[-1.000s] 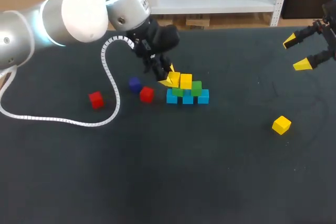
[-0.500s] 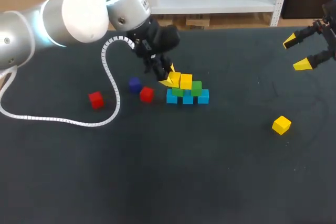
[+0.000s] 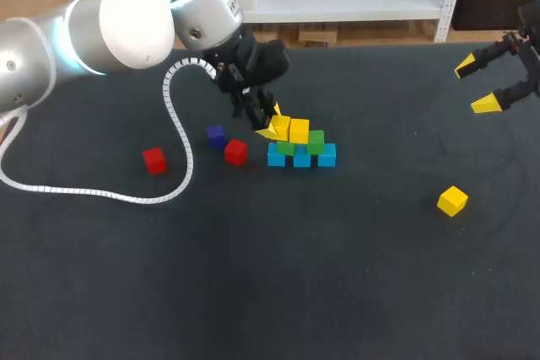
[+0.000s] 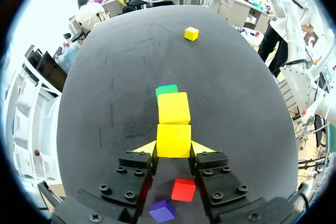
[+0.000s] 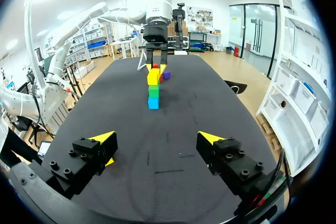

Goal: Place the blue cubes, place green cubes on the blue cubes, place the yellow cubes on the green cubes, then place the red cubes on the yellow cubes, and place purple cube on the red cubes.

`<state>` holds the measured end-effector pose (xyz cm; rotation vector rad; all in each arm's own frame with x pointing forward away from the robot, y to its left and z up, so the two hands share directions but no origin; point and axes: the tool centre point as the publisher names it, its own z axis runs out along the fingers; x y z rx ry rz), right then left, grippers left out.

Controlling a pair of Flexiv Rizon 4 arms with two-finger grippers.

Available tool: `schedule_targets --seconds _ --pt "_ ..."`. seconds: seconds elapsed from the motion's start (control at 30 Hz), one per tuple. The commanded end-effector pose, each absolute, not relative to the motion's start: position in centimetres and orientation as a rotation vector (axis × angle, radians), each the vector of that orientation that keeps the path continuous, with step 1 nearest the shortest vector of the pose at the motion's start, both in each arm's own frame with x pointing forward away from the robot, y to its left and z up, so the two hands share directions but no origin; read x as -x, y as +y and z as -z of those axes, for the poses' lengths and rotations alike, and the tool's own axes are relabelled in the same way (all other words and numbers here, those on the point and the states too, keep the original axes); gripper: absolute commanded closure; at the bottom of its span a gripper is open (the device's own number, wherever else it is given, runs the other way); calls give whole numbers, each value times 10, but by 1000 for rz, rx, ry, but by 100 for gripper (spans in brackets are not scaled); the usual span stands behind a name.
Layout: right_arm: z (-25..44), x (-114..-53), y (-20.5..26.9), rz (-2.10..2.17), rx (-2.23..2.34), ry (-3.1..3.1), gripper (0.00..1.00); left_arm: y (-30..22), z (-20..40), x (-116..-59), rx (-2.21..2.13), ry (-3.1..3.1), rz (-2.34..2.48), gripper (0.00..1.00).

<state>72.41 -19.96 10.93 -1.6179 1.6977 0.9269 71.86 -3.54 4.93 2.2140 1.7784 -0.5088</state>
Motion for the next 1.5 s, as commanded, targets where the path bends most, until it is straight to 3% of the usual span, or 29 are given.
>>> schedule_targets --seconds 0.03,1.07,1.4,1.5 --pt "-109 -724 -199 -927 1618 1697 0 -36 -51 -718 -2217 1782 500 100" --pt "-109 -724 -199 -927 1618 1697 0 -38 -49 -721 -2229 1795 493 100" --pt "-109 -724 -199 -927 1618 1697 0 -39 -48 -722 -2233 1790 495 90" --pt "-109 -724 -199 -927 1618 1697 0 -39 -48 -722 -2235 1788 495 82"
